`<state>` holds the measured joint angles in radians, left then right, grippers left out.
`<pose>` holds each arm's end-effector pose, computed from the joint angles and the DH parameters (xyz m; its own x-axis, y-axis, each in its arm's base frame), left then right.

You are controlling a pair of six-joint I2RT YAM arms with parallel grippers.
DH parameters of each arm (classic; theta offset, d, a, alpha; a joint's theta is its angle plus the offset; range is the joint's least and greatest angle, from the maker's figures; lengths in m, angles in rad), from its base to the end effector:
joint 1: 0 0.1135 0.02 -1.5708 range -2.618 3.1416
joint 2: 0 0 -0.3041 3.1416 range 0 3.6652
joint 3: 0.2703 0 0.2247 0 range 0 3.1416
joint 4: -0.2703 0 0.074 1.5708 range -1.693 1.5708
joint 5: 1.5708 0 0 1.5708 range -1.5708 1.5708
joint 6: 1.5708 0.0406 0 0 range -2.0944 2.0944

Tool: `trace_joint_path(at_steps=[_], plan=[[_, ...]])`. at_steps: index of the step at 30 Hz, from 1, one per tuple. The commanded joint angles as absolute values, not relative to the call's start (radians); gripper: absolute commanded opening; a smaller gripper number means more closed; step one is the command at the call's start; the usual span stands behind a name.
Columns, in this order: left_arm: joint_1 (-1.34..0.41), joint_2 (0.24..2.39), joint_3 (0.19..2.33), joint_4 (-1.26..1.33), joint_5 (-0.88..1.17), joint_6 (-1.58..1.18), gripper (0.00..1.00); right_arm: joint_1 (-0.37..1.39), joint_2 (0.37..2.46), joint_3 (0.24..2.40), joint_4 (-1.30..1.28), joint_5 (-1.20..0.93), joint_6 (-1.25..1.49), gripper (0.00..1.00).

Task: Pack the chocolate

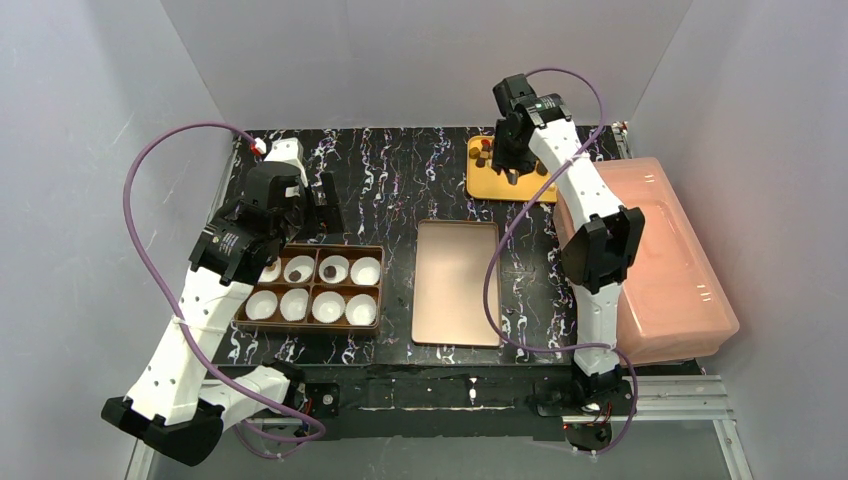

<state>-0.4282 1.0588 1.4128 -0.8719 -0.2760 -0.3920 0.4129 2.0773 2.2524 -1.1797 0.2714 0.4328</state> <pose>0.1425 -0.0529 0.4540 -0.4865 -0.1820 -0.8545 -0.0019 0.9783 -0.2073 0.3991 0.1630 0.3808 -0.8086 0.0869 -0.5819 0.0929 0.9955 0.0196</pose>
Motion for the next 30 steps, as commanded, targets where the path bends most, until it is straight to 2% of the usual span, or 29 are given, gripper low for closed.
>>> trace_joint_path(at_steps=[1, 10, 30], plan=[[-0.425, 1.044, 1.412, -0.87, -0.28, -0.375, 0.99, 0.355, 2.14, 2.307, -1.183, 0.321, 0.421, 0.49], [-0.425, 1.047, 1.418, -0.876, -0.283, -0.37, 1.0, 0.263, 2.214, 2.343, -1.154, 0.316, 0.427, 0.49], [-0.426, 1.061, 1.445, -0.899, -0.29, -0.363, 1.0, 0.185, 2.312, 2.366, -1.09, 0.247, 0.448, 0.46]])
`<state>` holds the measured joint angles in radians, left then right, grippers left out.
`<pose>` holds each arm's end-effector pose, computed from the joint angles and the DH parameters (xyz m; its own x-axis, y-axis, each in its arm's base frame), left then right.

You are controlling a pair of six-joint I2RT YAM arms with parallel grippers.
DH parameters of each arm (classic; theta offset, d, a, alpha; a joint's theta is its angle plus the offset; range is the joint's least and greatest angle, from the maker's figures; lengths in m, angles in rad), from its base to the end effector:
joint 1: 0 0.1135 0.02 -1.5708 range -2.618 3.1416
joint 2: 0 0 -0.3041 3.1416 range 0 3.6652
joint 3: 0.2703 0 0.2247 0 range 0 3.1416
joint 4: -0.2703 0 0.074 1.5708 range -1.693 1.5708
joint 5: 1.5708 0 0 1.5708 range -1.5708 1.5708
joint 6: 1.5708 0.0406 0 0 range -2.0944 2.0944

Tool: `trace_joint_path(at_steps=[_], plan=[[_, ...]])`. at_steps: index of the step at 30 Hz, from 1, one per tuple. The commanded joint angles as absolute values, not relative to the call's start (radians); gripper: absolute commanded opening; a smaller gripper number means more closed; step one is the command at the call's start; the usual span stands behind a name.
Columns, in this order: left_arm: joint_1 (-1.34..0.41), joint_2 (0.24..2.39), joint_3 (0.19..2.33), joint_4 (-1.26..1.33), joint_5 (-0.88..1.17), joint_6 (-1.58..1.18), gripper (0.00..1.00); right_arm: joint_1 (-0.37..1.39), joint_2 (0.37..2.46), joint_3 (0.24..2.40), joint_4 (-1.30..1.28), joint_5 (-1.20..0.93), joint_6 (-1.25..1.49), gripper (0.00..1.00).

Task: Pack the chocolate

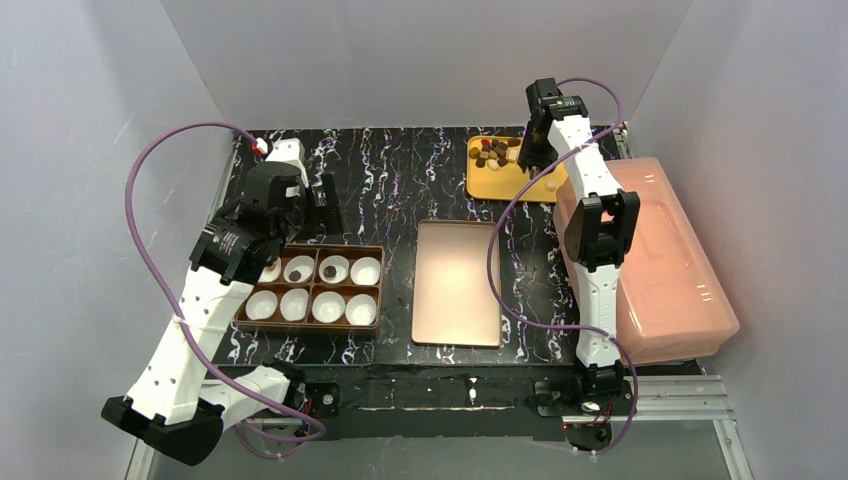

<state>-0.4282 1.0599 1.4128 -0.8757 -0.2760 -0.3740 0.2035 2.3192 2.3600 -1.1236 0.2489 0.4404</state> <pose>0.1426 -0.0529 0.4535 -0.4903 -0.1626 -0.8562 0.0060 0.9818 -0.1899 0.4858 0.0900 0.3050 -0.8178 0.2531 -0.5169 0.2939 0.9558 0.0030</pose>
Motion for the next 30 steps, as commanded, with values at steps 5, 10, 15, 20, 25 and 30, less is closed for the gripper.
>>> trace_joint_path(at_steps=[5, 10, 15, 20, 25, 30], plan=[[-0.425, 1.069, 1.451, -0.899, -0.287, -0.363, 0.99, 0.177, 2.303, 2.356, -1.086, 0.235, 0.453, 0.46], [-0.425, 1.08, 1.452, -0.895, -0.277, -0.368, 0.99, 0.176, 2.285, 2.313, -1.067, 0.205, 0.463, 0.46], [-0.425, 1.083, 1.455, -0.896, -0.275, -0.37, 0.99, 0.176, 2.296, 2.302, -1.074, 0.186, 0.466, 0.45], [-0.425, 1.083, 1.456, -0.899, -0.275, -0.37, 0.99, 0.176, 2.29, 2.289, -1.071, 0.181, 0.468, 0.42], [-0.425, 1.081, 1.452, -0.896, -0.274, -0.372, 0.99, 0.176, 2.264, 2.289, -1.072, 0.178, 0.469, 0.37], [-0.425, 1.078, 1.45, -0.895, -0.27, -0.375, 0.99, 0.176, 2.237, 2.306, -1.096, 0.183, 0.466, 0.34]])
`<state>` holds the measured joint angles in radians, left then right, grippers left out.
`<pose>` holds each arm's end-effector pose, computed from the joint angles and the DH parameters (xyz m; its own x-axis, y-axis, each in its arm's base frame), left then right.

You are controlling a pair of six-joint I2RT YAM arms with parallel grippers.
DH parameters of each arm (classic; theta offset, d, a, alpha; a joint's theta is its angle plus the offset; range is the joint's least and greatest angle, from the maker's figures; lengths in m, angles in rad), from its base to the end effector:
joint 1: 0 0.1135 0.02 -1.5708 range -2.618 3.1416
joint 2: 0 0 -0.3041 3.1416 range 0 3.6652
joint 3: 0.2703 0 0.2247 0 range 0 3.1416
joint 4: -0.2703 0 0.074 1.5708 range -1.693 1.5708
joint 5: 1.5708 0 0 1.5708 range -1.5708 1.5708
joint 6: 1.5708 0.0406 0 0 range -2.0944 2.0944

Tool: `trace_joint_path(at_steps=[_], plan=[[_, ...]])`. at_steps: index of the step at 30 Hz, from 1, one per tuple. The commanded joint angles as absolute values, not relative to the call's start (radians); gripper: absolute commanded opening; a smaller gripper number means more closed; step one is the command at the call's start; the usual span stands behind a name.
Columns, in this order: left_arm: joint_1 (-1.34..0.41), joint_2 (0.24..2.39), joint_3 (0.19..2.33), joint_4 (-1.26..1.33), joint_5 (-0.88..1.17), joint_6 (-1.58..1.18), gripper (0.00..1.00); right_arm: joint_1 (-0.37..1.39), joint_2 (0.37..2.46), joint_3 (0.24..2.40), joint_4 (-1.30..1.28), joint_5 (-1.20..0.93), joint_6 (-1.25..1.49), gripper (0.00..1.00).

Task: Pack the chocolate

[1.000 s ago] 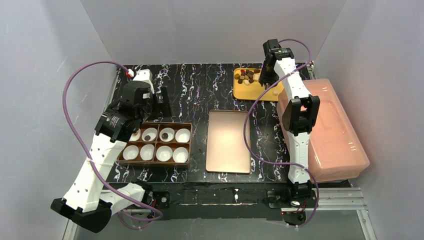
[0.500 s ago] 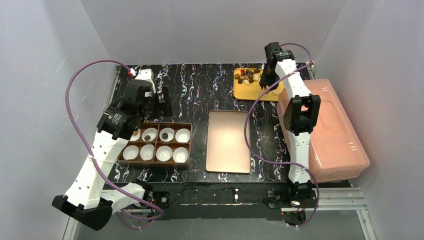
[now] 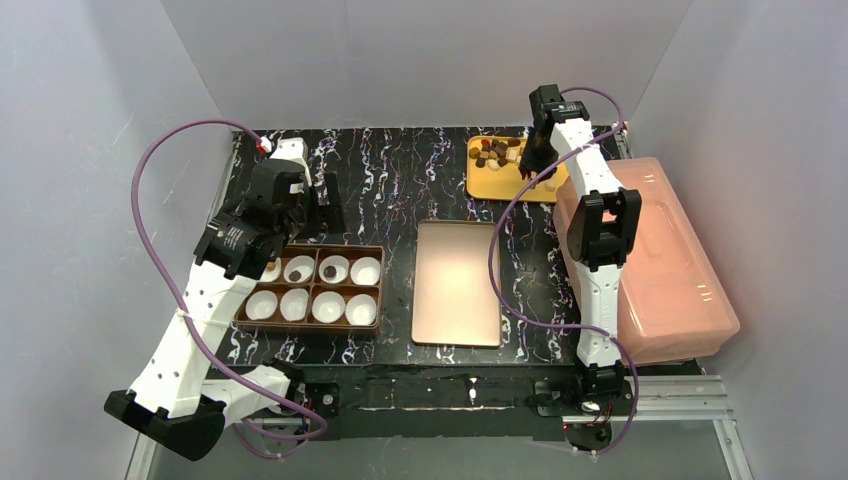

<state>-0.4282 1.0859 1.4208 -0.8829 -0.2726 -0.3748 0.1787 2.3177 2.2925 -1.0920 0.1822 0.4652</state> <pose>0.1497 -0.0563 0.4515 -0.5109 -0.1543 -0.8457 0.0041 0.9833 -0.1819 0.4879 0.0807 0.2888 -0.8339 0.2977 -0.4647 0.3104 0.9492 0.0510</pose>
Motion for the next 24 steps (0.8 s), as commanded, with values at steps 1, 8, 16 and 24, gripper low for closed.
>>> trace_joint_path(at_steps=[1, 8, 16, 24], plan=[[-0.425, 1.078, 1.449, -0.894, -0.27, -0.376, 0.99, 0.176, 2.228, 2.302, -1.098, 0.183, 0.467, 0.34], [-0.425, 1.07, 1.444, -0.893, -0.266, -0.379, 0.99, 0.178, 2.149, 2.26, -1.103, 0.193, 0.468, 0.33], [-0.425, 1.058, 1.435, -0.889, -0.27, -0.383, 1.0, 0.202, 2.081, 2.208, -1.115, 0.186, 0.467, 0.31], [-0.425, 1.057, 1.423, -0.894, -0.313, -0.37, 1.0, 0.305, 1.941, 2.124, -1.117, 0.159, 0.463, 0.31]])
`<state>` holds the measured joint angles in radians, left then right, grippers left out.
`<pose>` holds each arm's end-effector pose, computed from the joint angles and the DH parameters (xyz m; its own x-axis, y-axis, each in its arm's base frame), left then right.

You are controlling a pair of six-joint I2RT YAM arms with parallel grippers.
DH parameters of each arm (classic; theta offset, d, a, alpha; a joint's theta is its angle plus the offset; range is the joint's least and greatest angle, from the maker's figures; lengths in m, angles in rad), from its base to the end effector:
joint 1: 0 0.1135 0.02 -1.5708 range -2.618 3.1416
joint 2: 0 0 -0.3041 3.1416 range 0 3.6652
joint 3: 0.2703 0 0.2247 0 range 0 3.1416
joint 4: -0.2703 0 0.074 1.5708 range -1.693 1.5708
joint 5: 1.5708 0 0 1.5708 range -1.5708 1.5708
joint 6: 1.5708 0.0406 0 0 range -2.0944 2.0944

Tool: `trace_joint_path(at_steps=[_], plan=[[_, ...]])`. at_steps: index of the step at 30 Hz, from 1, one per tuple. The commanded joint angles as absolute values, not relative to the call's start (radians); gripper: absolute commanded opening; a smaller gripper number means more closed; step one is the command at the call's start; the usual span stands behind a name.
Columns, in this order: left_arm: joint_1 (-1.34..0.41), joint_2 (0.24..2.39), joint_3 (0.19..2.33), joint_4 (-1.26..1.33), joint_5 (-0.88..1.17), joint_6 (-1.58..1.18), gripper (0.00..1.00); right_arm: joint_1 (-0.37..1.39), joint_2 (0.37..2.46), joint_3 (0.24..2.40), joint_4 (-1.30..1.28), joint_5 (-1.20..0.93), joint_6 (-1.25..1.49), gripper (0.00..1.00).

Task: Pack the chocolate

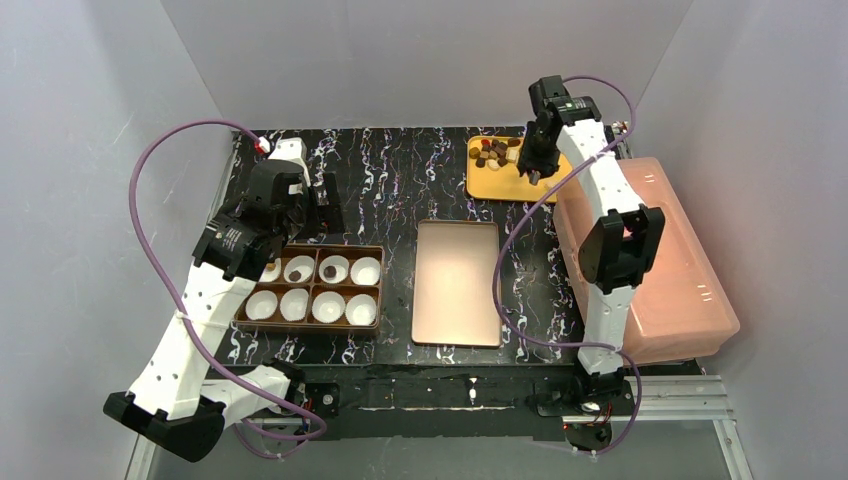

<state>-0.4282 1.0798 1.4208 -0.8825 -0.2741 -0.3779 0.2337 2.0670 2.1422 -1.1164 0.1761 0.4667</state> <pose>0.1479 -0.0554 0.4524 -0.5054 -0.1597 -0.8480 0.0024 0.9825 -0.1865 0.4236 0.0935 0.3587 -0.8136 0.2617 -0.5192 0.2510 0.9636 0.0923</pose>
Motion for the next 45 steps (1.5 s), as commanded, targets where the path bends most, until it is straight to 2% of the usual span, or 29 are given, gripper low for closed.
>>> trace_joint_path(at_steps=[1, 14, 28, 34, 45], plan=[[-0.425, 1.058, 1.421, -0.894, -0.32, -0.37, 1.0, 0.327, 1.923, 2.114, -1.119, 0.158, 0.462, 0.31], [-0.425, 1.07, 1.424, -0.903, -0.369, -0.362, 1.0, 0.61, 1.789, 2.046, -1.125, 0.075, 0.478, 0.31], [-0.425, 1.076, 1.443, -0.918, -0.385, -0.367, 1.0, 0.947, 1.869, 2.077, -1.12, 0.008, 0.522, 0.31], [-0.425, 1.075, 1.45, -0.924, -0.399, -0.362, 0.99, 1.004, 1.882, 2.013, -1.088, -0.047, 0.535, 0.31], [-0.425, 1.081, 1.459, -0.926, -0.392, -0.361, 1.0, 1.03, 1.938, 2.024, -1.091, -0.028, 0.531, 0.31]])
